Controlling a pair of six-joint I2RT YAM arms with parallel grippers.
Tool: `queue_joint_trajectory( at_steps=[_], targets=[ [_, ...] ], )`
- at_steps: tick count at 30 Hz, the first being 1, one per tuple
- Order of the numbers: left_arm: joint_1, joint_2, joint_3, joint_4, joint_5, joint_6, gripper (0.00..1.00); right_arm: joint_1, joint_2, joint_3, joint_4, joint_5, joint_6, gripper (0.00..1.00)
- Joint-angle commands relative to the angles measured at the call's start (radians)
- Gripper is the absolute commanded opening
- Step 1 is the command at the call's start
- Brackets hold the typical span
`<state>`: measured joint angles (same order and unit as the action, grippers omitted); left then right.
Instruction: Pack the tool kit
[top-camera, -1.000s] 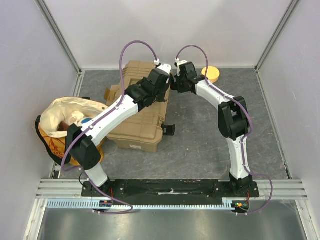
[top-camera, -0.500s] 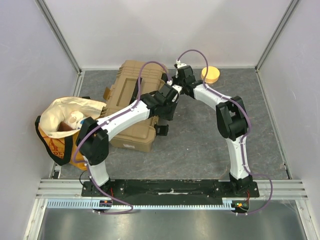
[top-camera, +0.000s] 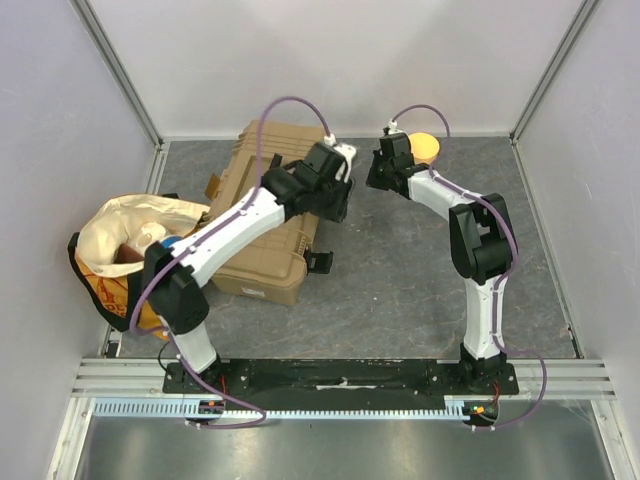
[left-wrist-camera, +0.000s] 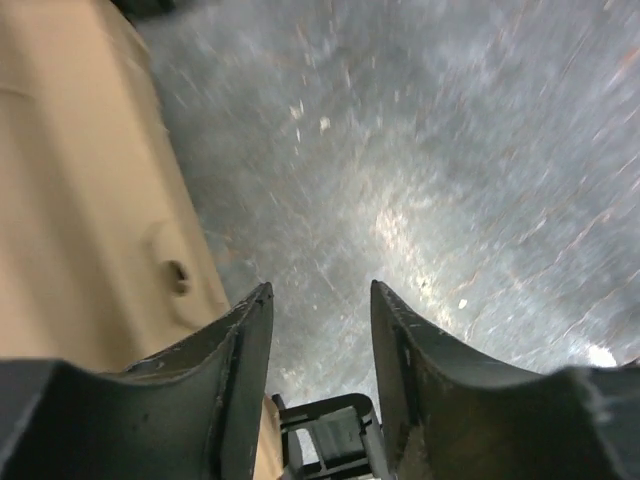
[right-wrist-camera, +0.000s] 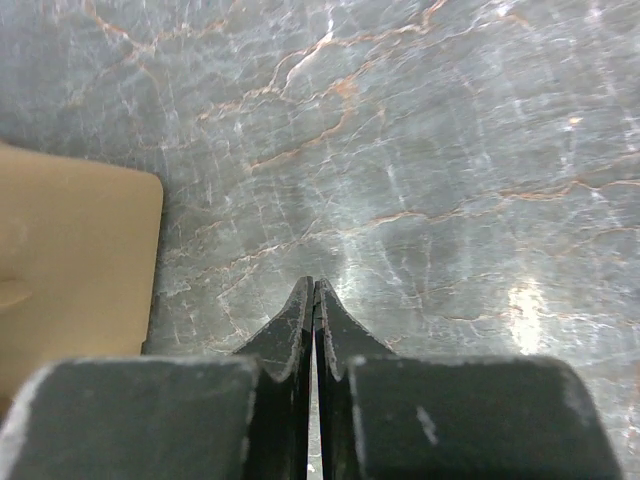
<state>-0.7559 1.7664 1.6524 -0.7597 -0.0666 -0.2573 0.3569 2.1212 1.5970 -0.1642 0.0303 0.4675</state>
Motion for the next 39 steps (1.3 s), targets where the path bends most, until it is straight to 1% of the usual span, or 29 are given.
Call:
queue_joint_trajectory(
  at_steps=[1,5,8,10,13,15,19,22,25,27,28,33,36,39],
  targets=[
    [0.021,-0.140,0.119,0.040,-0.079,0.073,0.54,-0.018,-0.092,-0.011,0.045,0.017,0.034,0.06],
    [0.024,-0.205,0.129,0.049,-0.174,0.105,0.61,-0.027,-0.104,-0.020,0.035,0.010,0.033,0.09],
    [0.056,-0.261,0.098,0.049,-0.262,0.107,0.68,-0.032,-0.113,-0.031,0.035,0.000,0.033,0.12],
    [0.107,-0.300,0.058,0.049,-0.245,0.099,0.70,-0.030,-0.116,-0.032,0.035,-0.009,0.031,0.15],
    [0.206,-0.355,-0.003,0.051,-0.158,0.099,0.72,-0.032,-0.119,-0.034,0.034,-0.021,0.030,0.19],
    [0.242,-0.373,-0.045,0.056,-0.102,0.121,0.72,-0.030,-0.119,-0.035,0.037,-0.026,0.028,0.21],
    [0.273,-0.390,-0.118,0.059,-0.088,0.138,0.74,-0.032,-0.119,-0.037,0.037,-0.027,0.028,0.24],
    [0.286,-0.386,-0.178,0.082,-0.049,0.138,0.74,-0.030,-0.116,-0.037,0.038,-0.027,0.029,0.25],
    [0.287,-0.369,-0.229,0.103,-0.048,0.133,0.74,-0.032,-0.115,-0.040,0.040,-0.056,0.033,0.25],
    [0.288,-0.346,-0.246,0.103,-0.048,0.130,0.67,-0.029,-0.116,-0.042,0.038,-0.059,0.036,0.25],
    [0.288,-0.337,-0.250,0.102,-0.050,0.127,0.61,-0.030,-0.118,-0.042,0.038,-0.059,0.037,0.25],
    [0.286,-0.308,-0.267,0.099,-0.026,0.122,0.23,-0.030,-0.116,-0.040,0.038,-0.061,0.039,0.25],
    [0.277,-0.301,-0.272,0.099,0.027,0.116,0.12,-0.032,-0.121,-0.045,0.035,-0.063,0.039,0.25],
    [0.241,-0.297,-0.273,0.097,0.037,0.104,0.06,-0.030,-0.130,-0.051,0.040,-0.061,0.039,0.24]
  ],
)
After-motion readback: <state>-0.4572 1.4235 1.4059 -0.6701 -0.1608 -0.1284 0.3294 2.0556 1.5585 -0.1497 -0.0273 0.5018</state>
